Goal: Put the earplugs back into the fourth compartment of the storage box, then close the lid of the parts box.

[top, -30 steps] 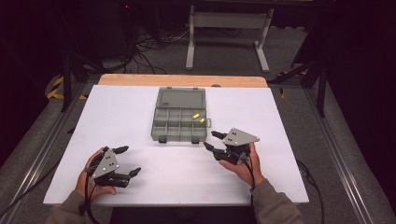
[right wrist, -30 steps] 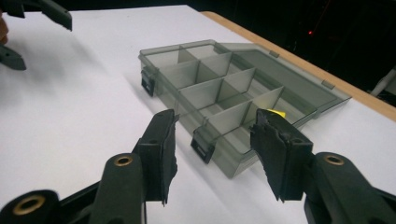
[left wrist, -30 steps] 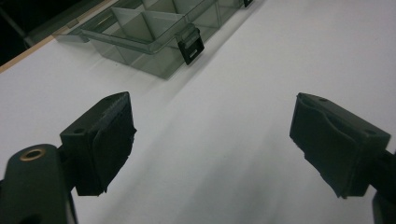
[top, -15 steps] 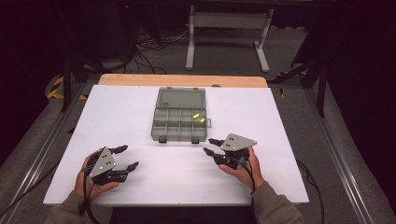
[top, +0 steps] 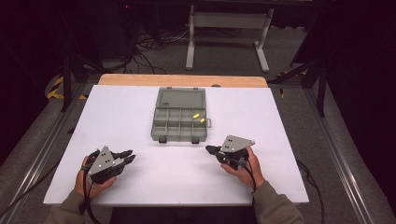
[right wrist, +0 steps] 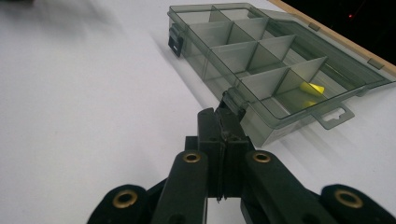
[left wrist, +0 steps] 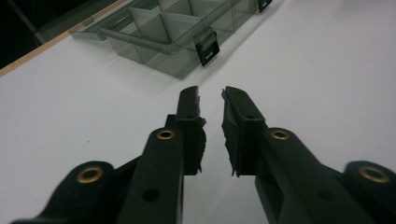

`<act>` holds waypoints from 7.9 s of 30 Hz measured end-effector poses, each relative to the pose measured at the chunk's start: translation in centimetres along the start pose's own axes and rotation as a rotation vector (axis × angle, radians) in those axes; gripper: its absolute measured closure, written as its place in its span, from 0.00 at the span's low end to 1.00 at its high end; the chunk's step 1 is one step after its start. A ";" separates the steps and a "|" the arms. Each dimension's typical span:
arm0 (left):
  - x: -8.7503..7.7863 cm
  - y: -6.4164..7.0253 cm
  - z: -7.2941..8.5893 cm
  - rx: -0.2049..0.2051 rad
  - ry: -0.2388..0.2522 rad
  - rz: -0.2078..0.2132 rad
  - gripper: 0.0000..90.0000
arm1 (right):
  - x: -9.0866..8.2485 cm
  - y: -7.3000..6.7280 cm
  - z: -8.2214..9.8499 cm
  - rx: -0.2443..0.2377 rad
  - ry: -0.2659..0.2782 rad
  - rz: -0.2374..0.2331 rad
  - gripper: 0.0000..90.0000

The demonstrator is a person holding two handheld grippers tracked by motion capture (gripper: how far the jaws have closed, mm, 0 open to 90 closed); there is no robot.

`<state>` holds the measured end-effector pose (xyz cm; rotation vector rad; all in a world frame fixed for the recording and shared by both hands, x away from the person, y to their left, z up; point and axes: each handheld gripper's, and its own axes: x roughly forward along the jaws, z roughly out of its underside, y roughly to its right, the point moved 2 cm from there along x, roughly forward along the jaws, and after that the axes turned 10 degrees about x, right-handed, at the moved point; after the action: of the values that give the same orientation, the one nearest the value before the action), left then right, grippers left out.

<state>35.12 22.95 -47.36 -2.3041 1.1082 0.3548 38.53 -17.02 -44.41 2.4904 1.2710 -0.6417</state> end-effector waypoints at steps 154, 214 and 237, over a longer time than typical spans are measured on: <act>21.3 -16.9 -4.4 -0.113 -0.317 -0.072 0.99 | 15.2 17.6 -6.0 0.078 -0.226 0.330 1.00; 14.7 -16.2 -10.1 -0.045 -0.129 -0.173 0.99 | 9.0 14.2 -10.8 0.009 0.027 0.337 1.00; 13.3 -15.0 -10.5 0.021 -0.169 -0.128 0.99 | 7.6 12.4 -10.7 -0.015 0.017 0.330 1.00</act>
<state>55.12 16.04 -39.38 -2.2657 0.8734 0.4762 55.34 -14.29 -38.50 2.6132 0.8348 -0.5270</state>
